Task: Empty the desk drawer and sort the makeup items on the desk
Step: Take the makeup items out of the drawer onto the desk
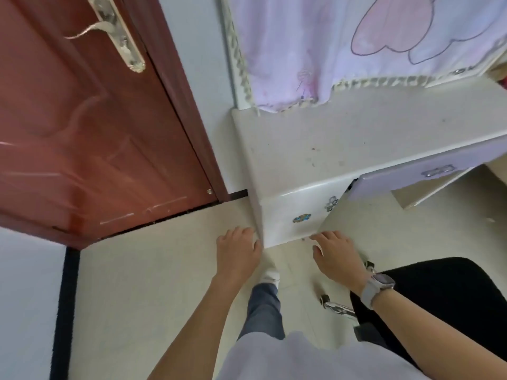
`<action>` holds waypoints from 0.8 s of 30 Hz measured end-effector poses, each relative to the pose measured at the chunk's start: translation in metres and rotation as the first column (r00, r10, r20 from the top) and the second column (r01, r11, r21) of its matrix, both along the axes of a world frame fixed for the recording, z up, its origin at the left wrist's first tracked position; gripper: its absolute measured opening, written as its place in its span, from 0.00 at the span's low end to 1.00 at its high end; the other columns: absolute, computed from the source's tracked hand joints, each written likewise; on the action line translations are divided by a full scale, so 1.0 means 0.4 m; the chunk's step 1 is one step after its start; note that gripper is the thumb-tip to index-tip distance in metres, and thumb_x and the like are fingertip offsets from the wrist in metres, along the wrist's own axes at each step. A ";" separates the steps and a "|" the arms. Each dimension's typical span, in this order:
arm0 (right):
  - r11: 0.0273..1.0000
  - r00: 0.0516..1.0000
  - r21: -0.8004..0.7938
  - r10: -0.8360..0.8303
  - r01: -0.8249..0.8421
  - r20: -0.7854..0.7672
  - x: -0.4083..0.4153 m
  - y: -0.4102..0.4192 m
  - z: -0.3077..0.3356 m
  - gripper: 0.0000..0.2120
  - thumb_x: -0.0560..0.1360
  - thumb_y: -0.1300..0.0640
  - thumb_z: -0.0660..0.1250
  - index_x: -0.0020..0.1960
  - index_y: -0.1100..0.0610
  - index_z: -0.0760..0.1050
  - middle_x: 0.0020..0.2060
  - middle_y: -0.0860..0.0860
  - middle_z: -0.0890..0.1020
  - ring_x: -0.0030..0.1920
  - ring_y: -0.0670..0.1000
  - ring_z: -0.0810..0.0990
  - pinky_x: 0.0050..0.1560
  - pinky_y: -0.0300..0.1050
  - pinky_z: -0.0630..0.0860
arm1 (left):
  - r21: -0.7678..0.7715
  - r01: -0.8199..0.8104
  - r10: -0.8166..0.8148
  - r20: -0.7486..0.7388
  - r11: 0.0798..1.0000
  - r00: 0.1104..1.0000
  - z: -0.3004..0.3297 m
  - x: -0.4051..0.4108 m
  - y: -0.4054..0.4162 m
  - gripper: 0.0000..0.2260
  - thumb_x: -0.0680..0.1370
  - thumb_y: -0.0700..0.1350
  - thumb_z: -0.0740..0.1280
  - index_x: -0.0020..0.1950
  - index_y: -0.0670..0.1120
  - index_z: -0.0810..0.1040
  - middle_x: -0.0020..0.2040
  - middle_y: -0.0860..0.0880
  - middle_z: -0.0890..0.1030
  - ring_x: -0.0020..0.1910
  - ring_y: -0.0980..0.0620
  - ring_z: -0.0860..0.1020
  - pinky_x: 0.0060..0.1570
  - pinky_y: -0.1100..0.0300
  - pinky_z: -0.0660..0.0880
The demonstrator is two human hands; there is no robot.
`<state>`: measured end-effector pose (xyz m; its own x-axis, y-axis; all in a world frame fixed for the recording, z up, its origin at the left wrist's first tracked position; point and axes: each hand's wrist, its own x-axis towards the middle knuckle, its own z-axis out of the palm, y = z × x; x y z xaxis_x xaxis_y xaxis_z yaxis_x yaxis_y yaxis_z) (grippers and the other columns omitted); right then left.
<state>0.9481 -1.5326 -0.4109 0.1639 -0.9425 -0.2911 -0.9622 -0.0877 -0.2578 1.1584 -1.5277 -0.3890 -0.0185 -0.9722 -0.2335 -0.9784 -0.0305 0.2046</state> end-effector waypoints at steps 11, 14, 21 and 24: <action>0.856 0.856 0.022 -0.517 0.517 -0.023 -0.214 -0.254 0.052 0.18 0.79 0.55 0.54 0.68 0.54 0.67 0.65 0.51 0.72 0.67 0.53 0.65 0.65 0.47 0.60 | 0.040 0.611 -0.609 -0.048 0.791 0.791 0.005 -0.294 -0.529 0.17 0.80 0.50 0.54 0.68 0.48 0.68 0.66 0.50 0.71 0.64 0.49 0.68 0.63 0.55 0.59; 0.774 0.776 0.049 -0.631 0.631 -0.022 -0.273 -0.258 0.039 0.18 0.79 0.55 0.53 0.69 0.54 0.66 0.66 0.51 0.71 0.68 0.52 0.65 0.66 0.46 0.60 | 0.044 0.687 -0.682 -0.089 0.725 0.726 -0.014 -0.399 -0.595 0.17 0.80 0.49 0.54 0.67 0.48 0.69 0.65 0.49 0.72 0.63 0.48 0.69 0.61 0.54 0.60; 0.636 0.635 0.142 -0.770 0.758 0.060 -0.437 -0.328 -0.034 0.18 0.79 0.56 0.54 0.69 0.54 0.66 0.66 0.52 0.71 0.67 0.54 0.66 0.66 0.49 0.63 | 0.007 0.754 -0.749 -0.115 0.657 0.653 -0.083 -0.603 -0.696 0.16 0.79 0.47 0.56 0.66 0.47 0.70 0.64 0.49 0.72 0.61 0.46 0.70 0.58 0.54 0.64; 0.523 0.472 0.186 -0.843 0.832 0.256 -0.528 -0.394 -0.078 0.18 0.79 0.58 0.55 0.68 0.56 0.66 0.64 0.54 0.72 0.64 0.54 0.69 0.64 0.47 0.67 | 0.000 0.752 -0.745 -0.127 0.660 0.654 -0.119 -0.700 -0.737 0.16 0.77 0.45 0.62 0.65 0.45 0.72 0.64 0.45 0.73 0.62 0.42 0.70 0.57 0.50 0.67</action>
